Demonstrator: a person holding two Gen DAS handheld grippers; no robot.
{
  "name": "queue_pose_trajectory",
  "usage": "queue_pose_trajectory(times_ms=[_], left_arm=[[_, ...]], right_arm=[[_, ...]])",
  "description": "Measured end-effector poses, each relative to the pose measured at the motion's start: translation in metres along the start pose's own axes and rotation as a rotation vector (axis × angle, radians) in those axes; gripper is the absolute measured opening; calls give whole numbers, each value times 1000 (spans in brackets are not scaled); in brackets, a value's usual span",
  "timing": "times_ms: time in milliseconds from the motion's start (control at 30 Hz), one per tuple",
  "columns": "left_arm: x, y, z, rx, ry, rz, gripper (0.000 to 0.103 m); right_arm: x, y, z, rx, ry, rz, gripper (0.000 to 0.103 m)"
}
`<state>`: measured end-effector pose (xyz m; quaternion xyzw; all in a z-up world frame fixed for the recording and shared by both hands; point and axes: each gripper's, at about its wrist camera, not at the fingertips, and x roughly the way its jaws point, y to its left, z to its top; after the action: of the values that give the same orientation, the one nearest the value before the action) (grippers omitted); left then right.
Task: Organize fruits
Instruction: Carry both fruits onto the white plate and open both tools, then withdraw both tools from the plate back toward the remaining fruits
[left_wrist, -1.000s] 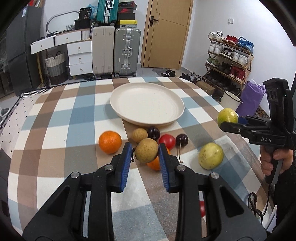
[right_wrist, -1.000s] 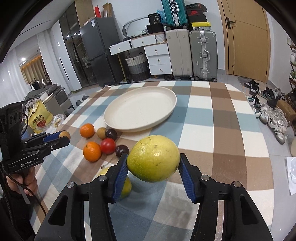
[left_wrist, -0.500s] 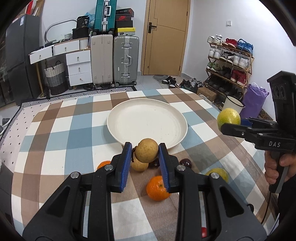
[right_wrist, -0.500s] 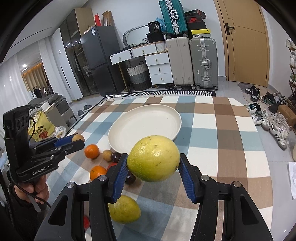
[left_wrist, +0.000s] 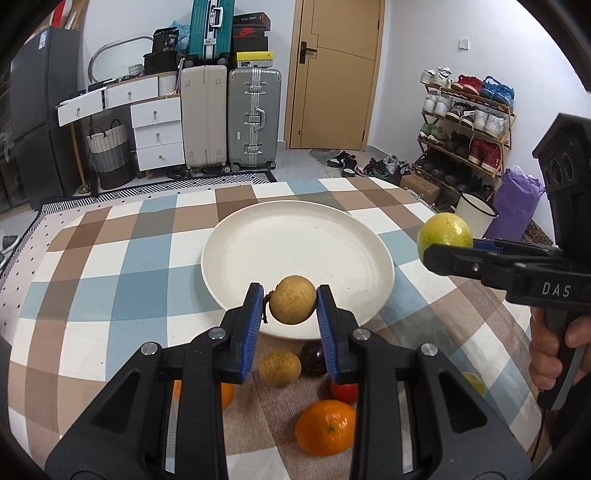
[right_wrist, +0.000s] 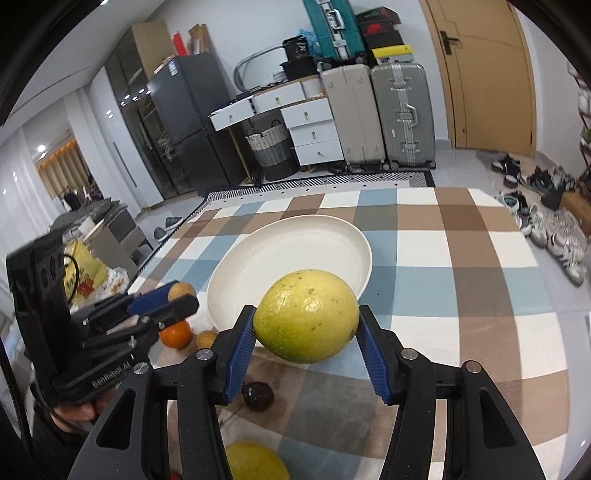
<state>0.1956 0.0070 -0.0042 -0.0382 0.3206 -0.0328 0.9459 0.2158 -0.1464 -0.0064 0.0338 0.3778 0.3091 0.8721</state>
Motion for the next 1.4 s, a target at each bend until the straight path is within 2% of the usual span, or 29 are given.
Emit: queue_pose_trajectory(times_ms=[167,433,833,933,1033,1100,1133,1200,1233,1267,1300,1333,1400], left_arm=[[17,-1,0,12,4,12,27],[31,3,0,-3,16,5,27],[42,5,-3,1,34,2,27],[41,4,-3,-1,39,3,27],[41,4,-3,-3,42,4,27],[39,5,-3,-9,39,6,27],[38,6,-3,-14,42,10,30],[36,7,-3,-22,47,18,43],[33,8,-3,-27,43,27,58],[29,10,-4,-30,35,36,75],[24,11,-5,-31,22,43,81],[18,12,-7,-32,4,45,86],[9,15,-8,-36,-11,38,87]], right_arm=[[21,-5,7,31,9,-6,55],[54,-2,6,-11,51,-25,55],[69,6,3,-61,69,-30,55],[64,7,4,-67,44,-30,55],[55,6,7,-63,13,-25,60],[52,4,9,-57,4,-17,69],[50,4,9,-61,0,-19,70],[43,4,9,-69,-13,-30,77],[40,4,9,-72,-18,-28,81],[37,3,9,-69,-19,-19,89],[34,3,9,-61,-18,-10,95],[31,2,8,-56,-17,-5,96],[25,0,6,-53,-11,1,100]])
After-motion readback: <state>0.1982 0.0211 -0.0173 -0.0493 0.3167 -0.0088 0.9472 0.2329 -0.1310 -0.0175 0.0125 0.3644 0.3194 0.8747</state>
